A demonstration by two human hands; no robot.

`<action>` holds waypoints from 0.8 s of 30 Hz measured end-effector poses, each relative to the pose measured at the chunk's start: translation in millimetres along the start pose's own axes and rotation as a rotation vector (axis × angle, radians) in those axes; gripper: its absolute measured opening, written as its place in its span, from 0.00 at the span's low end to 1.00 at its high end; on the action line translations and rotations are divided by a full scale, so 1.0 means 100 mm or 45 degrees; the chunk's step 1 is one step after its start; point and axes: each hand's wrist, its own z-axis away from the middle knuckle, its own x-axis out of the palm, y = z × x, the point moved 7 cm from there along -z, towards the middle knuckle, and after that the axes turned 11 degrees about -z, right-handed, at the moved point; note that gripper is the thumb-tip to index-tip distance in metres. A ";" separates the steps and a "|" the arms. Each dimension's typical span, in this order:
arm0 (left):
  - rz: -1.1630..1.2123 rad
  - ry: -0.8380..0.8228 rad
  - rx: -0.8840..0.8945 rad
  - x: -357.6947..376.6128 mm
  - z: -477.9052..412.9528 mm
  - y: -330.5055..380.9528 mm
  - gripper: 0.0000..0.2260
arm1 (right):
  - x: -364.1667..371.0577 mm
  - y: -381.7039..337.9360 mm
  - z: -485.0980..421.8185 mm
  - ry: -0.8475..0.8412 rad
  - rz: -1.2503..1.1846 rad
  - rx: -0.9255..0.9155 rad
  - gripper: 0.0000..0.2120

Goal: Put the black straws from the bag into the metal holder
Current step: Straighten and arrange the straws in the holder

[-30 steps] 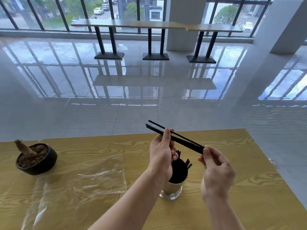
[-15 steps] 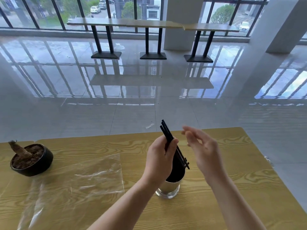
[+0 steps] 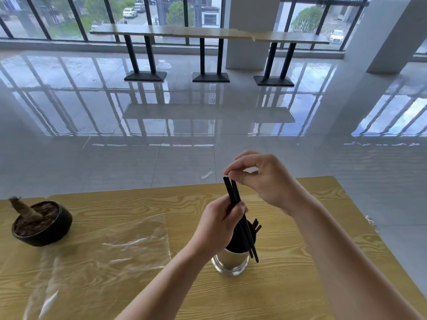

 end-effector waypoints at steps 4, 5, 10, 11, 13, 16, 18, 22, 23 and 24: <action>0.008 -0.040 -0.013 0.04 0.00 -0.04 0.11 | -0.21 -0.13 -0.06 0.269 -0.031 -0.106 0.02; -0.014 -0.038 -0.014 0.03 -0.01 -0.05 0.11 | -0.30 -0.18 -0.06 0.356 -0.080 -0.150 0.02; -0.156 -0.029 -0.001 -0.04 -0.03 -0.14 0.12 | -0.78 -0.42 0.01 0.739 -0.419 -0.317 0.03; -0.158 -0.027 -0.015 -0.05 -0.02 -0.15 0.12 | -0.89 -0.43 0.03 0.814 -0.487 -0.334 0.04; -0.086 -0.003 -0.085 -0.07 -0.01 -0.19 0.11 | -1.07 -0.41 0.09 0.940 -0.644 -0.340 0.04; 0.297 0.090 -0.291 -0.13 0.00 -0.28 0.09 | -1.04 -0.18 0.20 0.958 -0.794 -0.257 0.05; 0.488 0.157 -0.358 -0.18 -0.02 -0.28 0.08 | -0.81 0.08 0.36 0.894 -0.796 -0.134 0.06; 0.608 0.222 -0.356 -0.27 -0.07 -0.24 0.10 | -0.27 0.56 0.73 0.762 -0.854 0.144 0.08; 0.603 0.234 -0.348 -0.29 -0.08 -0.24 0.09 | -0.16 0.64 0.81 0.748 -0.860 0.192 0.08; 0.601 0.246 -0.340 -0.31 -0.09 -0.23 0.09 | -0.08 0.70 0.87 0.741 -0.850 0.222 0.07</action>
